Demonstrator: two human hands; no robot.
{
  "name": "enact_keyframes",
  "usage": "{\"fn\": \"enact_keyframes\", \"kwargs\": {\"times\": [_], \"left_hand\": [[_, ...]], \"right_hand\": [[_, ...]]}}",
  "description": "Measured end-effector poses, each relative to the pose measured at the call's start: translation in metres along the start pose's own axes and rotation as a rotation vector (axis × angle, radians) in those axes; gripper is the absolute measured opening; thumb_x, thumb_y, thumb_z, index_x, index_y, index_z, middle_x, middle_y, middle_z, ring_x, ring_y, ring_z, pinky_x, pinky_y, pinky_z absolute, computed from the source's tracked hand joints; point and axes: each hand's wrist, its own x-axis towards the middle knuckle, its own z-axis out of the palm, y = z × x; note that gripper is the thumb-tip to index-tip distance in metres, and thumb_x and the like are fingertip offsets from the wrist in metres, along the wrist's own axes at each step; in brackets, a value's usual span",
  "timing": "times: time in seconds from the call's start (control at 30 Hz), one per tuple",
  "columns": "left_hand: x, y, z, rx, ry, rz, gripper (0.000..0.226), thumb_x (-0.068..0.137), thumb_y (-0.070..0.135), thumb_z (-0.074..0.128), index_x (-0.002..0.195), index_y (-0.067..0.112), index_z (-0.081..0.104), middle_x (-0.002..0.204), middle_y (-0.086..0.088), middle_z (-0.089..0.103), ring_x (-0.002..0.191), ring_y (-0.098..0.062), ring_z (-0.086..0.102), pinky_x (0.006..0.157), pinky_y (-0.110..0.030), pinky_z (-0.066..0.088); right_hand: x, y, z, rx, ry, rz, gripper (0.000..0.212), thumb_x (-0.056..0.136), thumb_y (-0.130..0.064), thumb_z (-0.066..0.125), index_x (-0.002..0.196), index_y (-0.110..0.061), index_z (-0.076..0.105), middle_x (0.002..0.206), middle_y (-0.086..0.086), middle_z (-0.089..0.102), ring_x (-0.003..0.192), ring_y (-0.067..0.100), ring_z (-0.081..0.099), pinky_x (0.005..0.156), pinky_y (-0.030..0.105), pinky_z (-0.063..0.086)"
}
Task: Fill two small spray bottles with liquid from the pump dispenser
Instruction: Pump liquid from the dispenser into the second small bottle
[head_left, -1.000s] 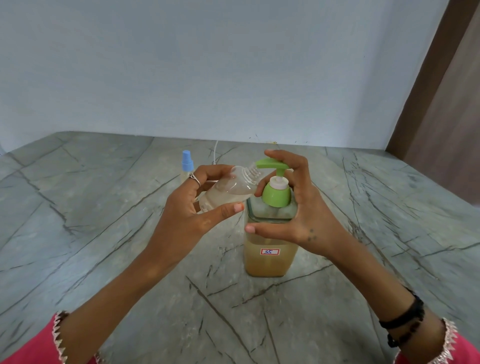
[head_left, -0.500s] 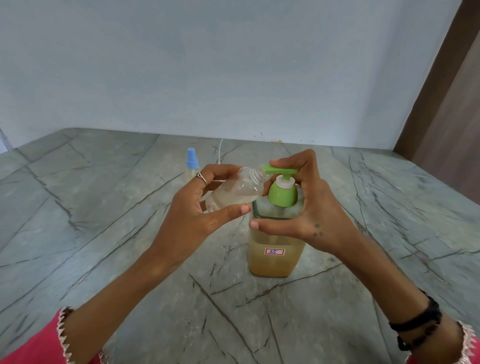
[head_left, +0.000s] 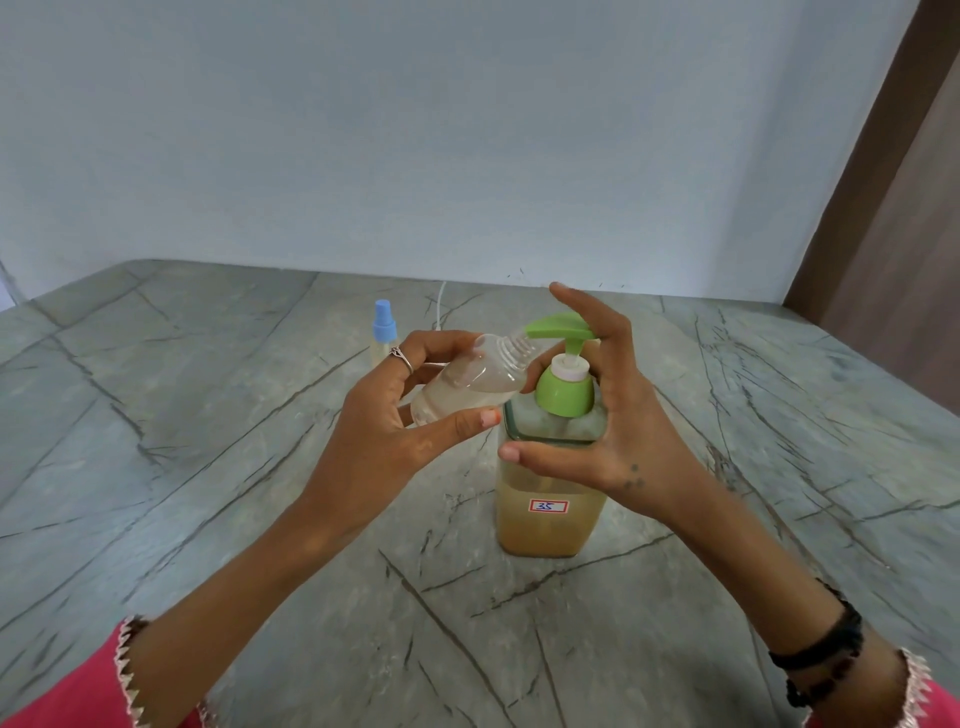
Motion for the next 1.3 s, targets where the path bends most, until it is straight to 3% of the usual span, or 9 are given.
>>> {"fn": "enact_keyframes", "kwargs": {"times": [0.27, 0.43, 0.57, 0.67, 0.87, 1.1, 1.3], "left_hand": [[-0.001, 0.000, 0.001, -0.024, 0.003, -0.013, 0.047, 0.061, 0.043, 0.072, 0.106, 0.037, 0.059, 0.105, 0.018, 0.065, 0.102, -0.006, 0.061, 0.074, -0.021, 0.054], [0.000, -0.001, 0.001, -0.034, 0.003, -0.017, 0.048, 0.060, 0.041, 0.073, 0.106, 0.036, 0.060, 0.106, 0.016, 0.065, 0.103, -0.009, 0.061, 0.076, -0.023, 0.055], [-0.001, -0.001, 0.000, -0.034, -0.001, -0.008, 0.046, 0.061, 0.041, 0.073, 0.105, 0.037, 0.060, 0.106, 0.015, 0.066, 0.101, -0.008, 0.062, 0.076, -0.022, 0.055], [0.000, 0.000, 0.000, -0.035, -0.002, -0.003, 0.046, 0.061, 0.041, 0.073, 0.105, 0.038, 0.060, 0.106, 0.015, 0.066, 0.101, -0.008, 0.062, 0.076, -0.022, 0.055], [-0.001, 0.000, 0.000, -0.013, -0.021, 0.000, 0.045, 0.063, 0.041, 0.072, 0.105, 0.038, 0.058, 0.105, 0.019, 0.064, 0.101, -0.005, 0.061, 0.074, -0.019, 0.054], [0.000, -0.001, 0.000, -0.005, -0.015, 0.005, 0.046, 0.063, 0.040, 0.072, 0.106, 0.036, 0.057, 0.104, 0.021, 0.064, 0.100, -0.003, 0.060, 0.074, -0.017, 0.053], [-0.001, 0.000, 0.001, -0.005, -0.004, -0.009, 0.043, 0.067, 0.027, 0.073, 0.106, 0.034, 0.057, 0.103, 0.018, 0.064, 0.100, -0.004, 0.061, 0.074, -0.019, 0.054]], "right_hand": [[0.001, -0.006, -0.007, -0.089, -0.093, 0.025, 0.103, 0.051, -0.049, 0.084, 0.127, -0.064, 0.017, 0.104, -0.017, 0.058, 0.101, 0.012, 0.061, 0.090, 0.034, 0.051], [0.003, -0.008, -0.012, -0.124, -0.211, 0.051, 0.112, 0.049, -0.041, 0.089, 0.123, -0.068, 0.009, 0.122, -0.047, 0.039, 0.121, -0.011, 0.046, 0.096, 0.010, 0.041], [0.001, -0.007, -0.012, -0.096, -0.167, 0.072, 0.103, 0.052, -0.034, 0.090, 0.118, -0.065, 0.018, 0.108, -0.029, 0.056, 0.104, -0.006, 0.059, 0.087, 0.017, 0.051], [0.000, -0.006, -0.010, -0.057, -0.115, 0.065, 0.097, 0.053, -0.030, 0.088, 0.118, -0.060, 0.023, 0.108, -0.018, 0.059, 0.102, -0.004, 0.061, 0.082, 0.014, 0.051], [0.001, -0.004, -0.006, -0.029, -0.076, 0.054, 0.087, 0.053, -0.025, 0.087, 0.109, -0.062, 0.031, 0.106, -0.032, 0.057, 0.102, -0.001, 0.061, 0.082, 0.014, 0.049], [0.002, -0.005, -0.006, -0.006, -0.093, 0.089, 0.079, 0.053, -0.024, 0.086, 0.110, -0.042, 0.035, 0.102, -0.037, 0.054, 0.100, -0.006, 0.060, 0.083, 0.015, 0.050], [0.002, -0.009, -0.004, -0.023, -0.112, 0.079, 0.086, 0.055, -0.039, 0.083, 0.117, -0.056, 0.026, 0.115, -0.032, 0.051, 0.108, -0.002, 0.059, 0.088, 0.016, 0.050]]}}
